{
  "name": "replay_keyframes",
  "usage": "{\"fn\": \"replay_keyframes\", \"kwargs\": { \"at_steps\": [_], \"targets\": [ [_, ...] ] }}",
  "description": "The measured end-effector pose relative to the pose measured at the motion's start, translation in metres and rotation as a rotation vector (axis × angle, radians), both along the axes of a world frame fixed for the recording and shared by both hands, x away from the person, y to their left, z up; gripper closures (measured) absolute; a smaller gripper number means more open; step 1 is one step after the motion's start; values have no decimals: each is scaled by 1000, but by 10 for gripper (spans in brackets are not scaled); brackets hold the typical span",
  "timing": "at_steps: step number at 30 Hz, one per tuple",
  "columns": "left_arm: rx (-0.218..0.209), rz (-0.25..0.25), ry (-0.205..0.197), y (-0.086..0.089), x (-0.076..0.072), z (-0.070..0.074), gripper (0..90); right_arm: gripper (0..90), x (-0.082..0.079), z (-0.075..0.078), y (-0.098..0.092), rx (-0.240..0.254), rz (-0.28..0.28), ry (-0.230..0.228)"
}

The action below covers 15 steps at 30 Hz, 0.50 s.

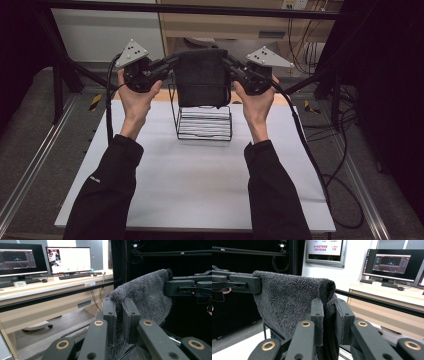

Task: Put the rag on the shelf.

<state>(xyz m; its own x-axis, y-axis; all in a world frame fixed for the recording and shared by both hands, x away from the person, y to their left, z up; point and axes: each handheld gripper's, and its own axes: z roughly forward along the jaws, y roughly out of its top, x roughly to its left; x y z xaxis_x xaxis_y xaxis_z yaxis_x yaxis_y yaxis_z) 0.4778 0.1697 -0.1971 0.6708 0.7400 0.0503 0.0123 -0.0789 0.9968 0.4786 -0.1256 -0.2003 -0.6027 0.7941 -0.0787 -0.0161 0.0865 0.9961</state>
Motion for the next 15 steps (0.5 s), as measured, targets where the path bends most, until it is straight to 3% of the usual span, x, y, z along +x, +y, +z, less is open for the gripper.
{"fn": "replay_keyframes", "kwargs": {
  "at_steps": [15],
  "targets": [
    [7, -17, -6, 2, -16, -24, 823, 788, -14, -19, 0, -32, 12, -10]
  ]
}}
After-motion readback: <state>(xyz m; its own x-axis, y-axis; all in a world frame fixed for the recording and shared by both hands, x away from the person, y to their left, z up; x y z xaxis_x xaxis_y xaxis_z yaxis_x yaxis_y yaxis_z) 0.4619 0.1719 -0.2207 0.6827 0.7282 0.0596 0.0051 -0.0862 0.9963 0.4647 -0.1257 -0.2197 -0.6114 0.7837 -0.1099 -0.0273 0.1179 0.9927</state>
